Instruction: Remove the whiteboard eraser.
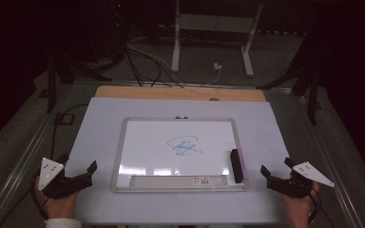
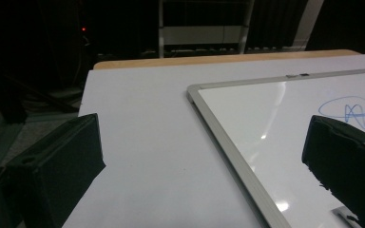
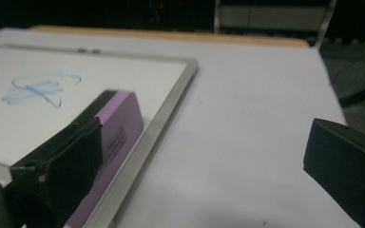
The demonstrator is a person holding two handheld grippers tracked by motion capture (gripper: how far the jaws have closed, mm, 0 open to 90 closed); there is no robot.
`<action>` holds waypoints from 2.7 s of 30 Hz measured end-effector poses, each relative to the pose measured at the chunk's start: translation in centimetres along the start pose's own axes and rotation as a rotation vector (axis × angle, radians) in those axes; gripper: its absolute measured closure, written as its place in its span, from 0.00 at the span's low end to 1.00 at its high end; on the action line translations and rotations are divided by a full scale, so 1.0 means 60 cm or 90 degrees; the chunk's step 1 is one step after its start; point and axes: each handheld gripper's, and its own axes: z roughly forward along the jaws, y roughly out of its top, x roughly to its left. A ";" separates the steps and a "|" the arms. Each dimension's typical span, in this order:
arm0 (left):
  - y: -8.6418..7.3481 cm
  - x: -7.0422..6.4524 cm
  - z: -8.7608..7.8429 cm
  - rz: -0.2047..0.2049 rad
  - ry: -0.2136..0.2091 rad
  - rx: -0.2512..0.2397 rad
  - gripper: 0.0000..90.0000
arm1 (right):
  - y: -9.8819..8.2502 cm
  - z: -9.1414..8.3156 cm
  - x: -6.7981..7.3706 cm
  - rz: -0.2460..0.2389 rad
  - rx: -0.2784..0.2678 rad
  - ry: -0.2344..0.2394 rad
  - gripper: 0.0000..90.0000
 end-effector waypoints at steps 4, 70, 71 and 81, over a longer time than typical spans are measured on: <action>0.001 -0.002 -0.001 0.004 0.000 0.003 0.01 | -0.001 -0.003 -0.006 0.002 -0.013 0.009 0.00; -0.015 -0.020 0.016 0.027 0.024 0.031 0.01 | 0.059 0.084 0.053 0.056 0.187 0.081 0.29; -0.015 -0.020 0.016 0.027 0.025 0.030 0.01 | 0.059 0.084 0.053 0.056 0.187 0.081 0.29; -0.015 -0.021 0.015 0.028 0.024 0.030 0.01 | 0.053 0.088 0.057 0.048 0.216 0.109 0.52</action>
